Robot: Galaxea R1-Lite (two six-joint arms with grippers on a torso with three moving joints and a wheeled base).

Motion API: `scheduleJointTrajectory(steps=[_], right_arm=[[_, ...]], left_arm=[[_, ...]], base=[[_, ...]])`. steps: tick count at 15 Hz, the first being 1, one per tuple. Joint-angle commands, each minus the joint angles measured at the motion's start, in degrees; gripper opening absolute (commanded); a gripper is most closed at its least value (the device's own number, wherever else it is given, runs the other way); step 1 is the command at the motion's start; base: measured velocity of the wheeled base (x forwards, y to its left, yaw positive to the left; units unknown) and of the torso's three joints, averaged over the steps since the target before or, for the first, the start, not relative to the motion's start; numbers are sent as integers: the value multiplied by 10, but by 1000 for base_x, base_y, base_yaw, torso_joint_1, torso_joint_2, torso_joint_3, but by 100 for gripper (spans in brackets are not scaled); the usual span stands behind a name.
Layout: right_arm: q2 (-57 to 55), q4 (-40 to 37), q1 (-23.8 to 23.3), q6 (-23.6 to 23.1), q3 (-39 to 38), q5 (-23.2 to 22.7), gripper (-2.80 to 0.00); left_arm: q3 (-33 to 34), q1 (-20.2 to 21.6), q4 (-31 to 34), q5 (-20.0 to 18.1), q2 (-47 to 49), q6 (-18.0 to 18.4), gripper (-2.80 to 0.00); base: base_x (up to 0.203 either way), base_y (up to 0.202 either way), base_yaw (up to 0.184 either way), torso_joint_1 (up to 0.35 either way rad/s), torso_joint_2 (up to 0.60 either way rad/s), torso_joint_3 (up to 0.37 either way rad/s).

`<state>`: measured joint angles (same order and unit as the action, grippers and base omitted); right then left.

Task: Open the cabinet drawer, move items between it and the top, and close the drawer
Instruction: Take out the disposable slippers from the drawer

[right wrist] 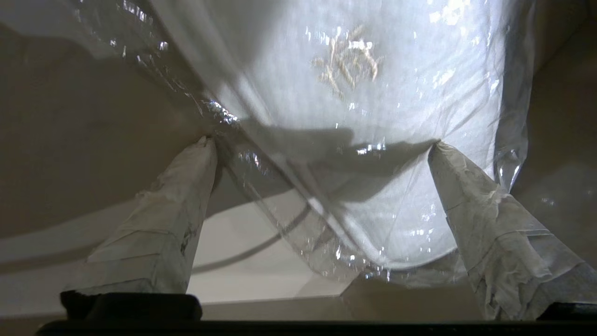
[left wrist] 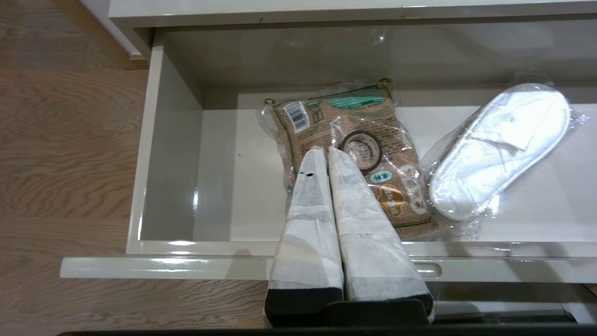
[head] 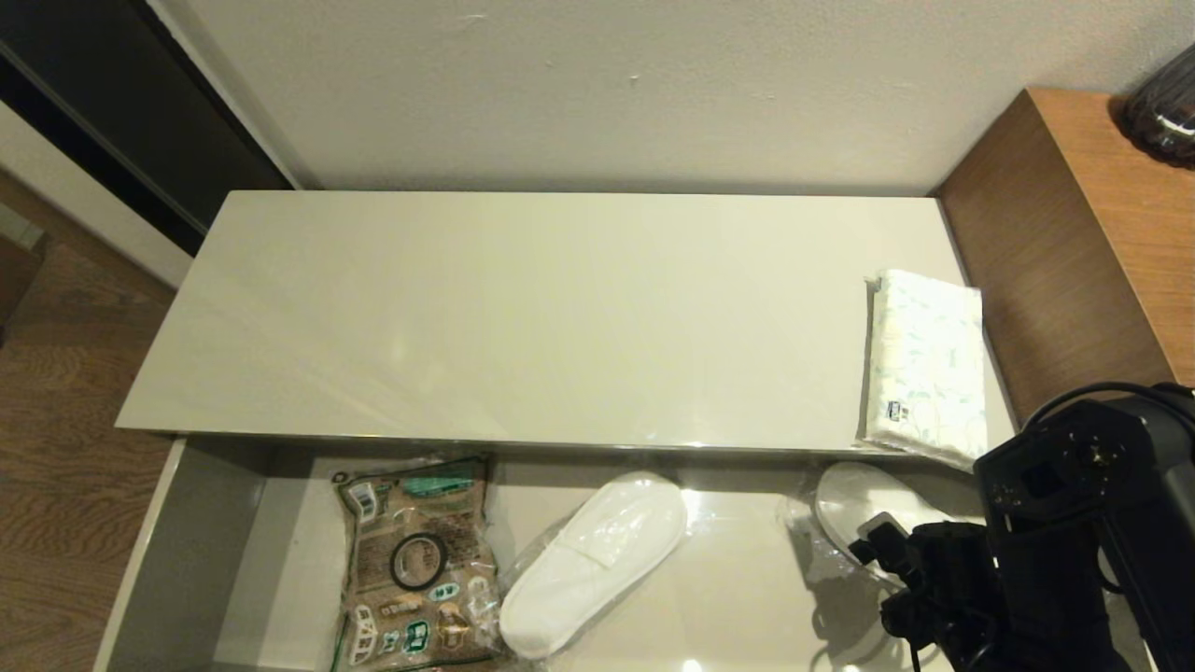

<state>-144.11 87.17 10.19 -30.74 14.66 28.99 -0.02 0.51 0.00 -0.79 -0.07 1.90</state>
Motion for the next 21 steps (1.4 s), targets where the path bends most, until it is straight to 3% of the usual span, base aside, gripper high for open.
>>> scheduleJointTrajectory(steps=[1, 6, 7, 13, 21], right_arm=[[-9, 5, -5, -5, 17, 2, 0], [-40, 5, -25, -30, 56, 1, 0], [-40, 5, -25, -32, 52, 1, -280], [-22, 5, -28, -33, 22, -1, -280], [91, 5, -26, -37, -117, -22, -280]], left_arm=[[0, 0, 0, 0, 1, 0, -280], [0, 0, 0, 0, 1, 0, -280], [0, 0, 0, 0, 1, 0, -280], [0, 0, 0, 0, 1, 0, -280], [-1, 0, 0, 0, 1, 0, -280]], base=[[0, 0, 0, 0, 0, 0], [0, 0, 0, 0, 0, 0], [0, 0, 0, 0, 0, 0], [0, 0, 0, 0, 0, 0], [0, 0, 0, 0, 0, 0]])
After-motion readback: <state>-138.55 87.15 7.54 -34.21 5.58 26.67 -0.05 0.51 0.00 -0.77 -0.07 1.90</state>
